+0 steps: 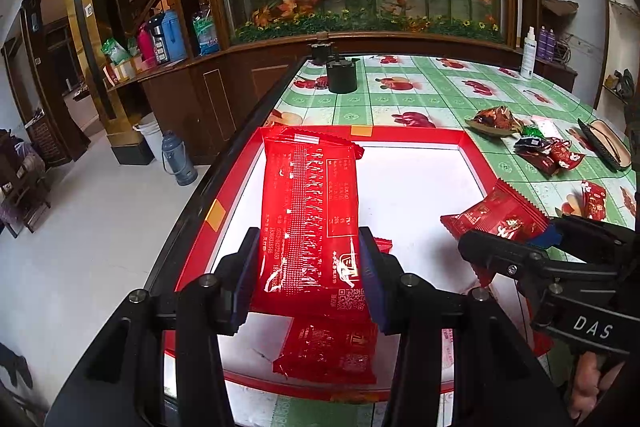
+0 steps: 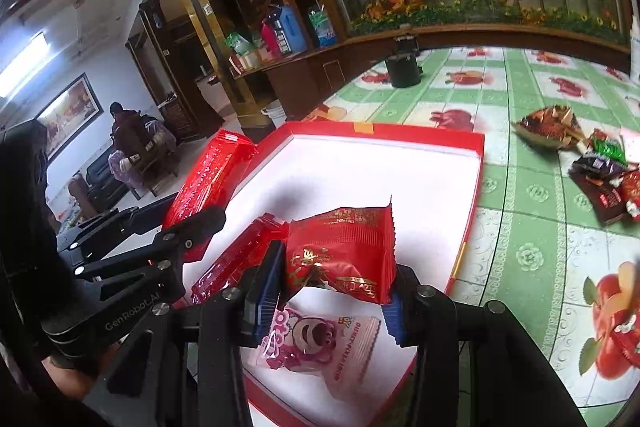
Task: Organize snacks
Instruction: 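Lower both snacks into the tray and open both tools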
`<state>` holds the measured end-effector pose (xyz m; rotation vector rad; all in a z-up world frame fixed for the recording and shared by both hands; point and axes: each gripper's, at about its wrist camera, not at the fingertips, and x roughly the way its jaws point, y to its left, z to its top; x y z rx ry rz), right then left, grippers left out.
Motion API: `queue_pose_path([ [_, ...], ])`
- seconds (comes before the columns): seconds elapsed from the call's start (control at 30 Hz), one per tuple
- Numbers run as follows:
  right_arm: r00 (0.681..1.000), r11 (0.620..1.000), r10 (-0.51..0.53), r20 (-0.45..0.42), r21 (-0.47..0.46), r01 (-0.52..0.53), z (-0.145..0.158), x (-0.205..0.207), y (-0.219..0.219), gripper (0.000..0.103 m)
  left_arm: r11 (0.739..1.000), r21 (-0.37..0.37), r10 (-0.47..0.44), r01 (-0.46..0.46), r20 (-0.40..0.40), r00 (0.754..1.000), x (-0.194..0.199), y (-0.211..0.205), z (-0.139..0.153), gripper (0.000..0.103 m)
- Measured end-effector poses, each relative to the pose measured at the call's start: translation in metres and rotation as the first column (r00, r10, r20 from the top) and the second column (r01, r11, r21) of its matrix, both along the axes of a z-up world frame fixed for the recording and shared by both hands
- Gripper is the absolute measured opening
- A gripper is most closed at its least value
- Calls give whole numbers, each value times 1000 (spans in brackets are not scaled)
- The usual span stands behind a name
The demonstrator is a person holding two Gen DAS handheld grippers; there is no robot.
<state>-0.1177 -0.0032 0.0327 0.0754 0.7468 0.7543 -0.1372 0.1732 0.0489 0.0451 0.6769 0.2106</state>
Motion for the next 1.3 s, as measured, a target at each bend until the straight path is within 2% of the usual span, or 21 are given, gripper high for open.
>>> queue_pose_path([
  [0.4,999,1000,11,-51,-14,-12,-6,3,3,49,1000,7,13,-13,-38,999,6,4,-9,45],
  [0.53,998,1000,0,-59,-25,-2,-7,5,3,50,998,49,35,-34,-28,999,5,2,-8,45],
  [0.57,998,1000,-4,-58,-29,3,-6,6,2,55,997,67,42,-40,-25,999,5,1,-7,46],
  [0.67,998,1000,-13,-54,-29,11,-6,5,1,57,995,83,48,-46,-23,999,6,1,-7,54],
  [0.9,998,999,-37,-58,-13,36,-5,7,-7,62,995,82,57,-54,-38,998,9,4,-10,55],
  [1.03,995,999,-52,-85,10,53,-7,10,-13,63,995,81,63,-60,-42,997,10,4,-12,61],
  [1.3,994,998,-59,-91,22,61,-6,8,-17,63,994,86,71,-66,-50,996,9,6,-13,61],
])
